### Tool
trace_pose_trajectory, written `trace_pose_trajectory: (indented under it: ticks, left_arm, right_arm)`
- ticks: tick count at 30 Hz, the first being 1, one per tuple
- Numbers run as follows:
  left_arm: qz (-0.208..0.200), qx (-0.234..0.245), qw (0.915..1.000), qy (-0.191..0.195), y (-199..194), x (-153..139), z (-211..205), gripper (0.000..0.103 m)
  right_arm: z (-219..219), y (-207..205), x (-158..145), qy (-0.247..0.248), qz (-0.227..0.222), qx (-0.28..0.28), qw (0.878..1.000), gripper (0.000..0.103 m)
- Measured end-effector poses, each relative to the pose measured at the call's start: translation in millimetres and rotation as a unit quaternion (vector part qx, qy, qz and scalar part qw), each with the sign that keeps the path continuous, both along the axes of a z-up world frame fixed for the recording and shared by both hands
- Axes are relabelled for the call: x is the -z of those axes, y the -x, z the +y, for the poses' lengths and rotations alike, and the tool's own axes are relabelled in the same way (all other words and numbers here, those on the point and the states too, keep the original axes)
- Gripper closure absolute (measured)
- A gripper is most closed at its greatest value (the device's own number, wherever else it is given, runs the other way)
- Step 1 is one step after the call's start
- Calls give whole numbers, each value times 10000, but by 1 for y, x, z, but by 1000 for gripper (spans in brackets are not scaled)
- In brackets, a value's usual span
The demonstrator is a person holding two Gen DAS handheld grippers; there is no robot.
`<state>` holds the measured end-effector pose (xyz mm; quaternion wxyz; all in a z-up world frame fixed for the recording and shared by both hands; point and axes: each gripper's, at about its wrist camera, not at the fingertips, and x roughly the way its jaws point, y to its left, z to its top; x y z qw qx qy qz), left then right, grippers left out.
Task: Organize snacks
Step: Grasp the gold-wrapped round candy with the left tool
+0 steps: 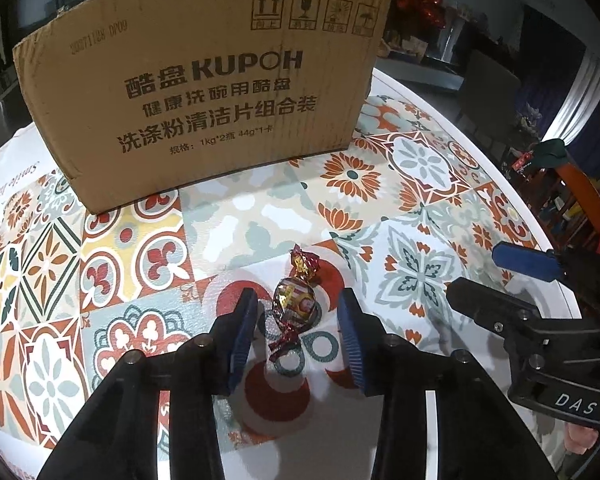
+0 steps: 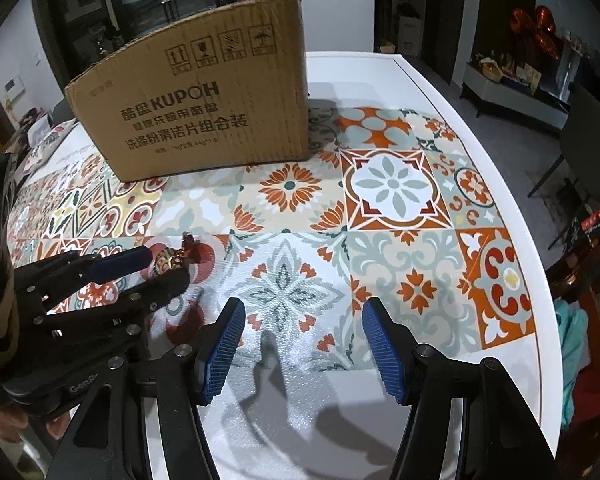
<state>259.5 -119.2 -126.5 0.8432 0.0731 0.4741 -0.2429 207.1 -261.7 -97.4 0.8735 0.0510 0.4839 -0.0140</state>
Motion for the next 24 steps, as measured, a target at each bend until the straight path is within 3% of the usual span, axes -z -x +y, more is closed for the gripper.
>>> trace_pose_trajectory:
  ticks: [6, 24]
  left_arm:
    - [108, -15, 9999, -2, -4, 5, -2, 81]
    - [-211, -548, 9974, 418, 10, -38, 26, 81]
  right_arm:
    - [2, -3, 3, -20, 45, 6, 10000, 41]
    - [12, -2, -23, -19, -189, -131, 9997, 41]
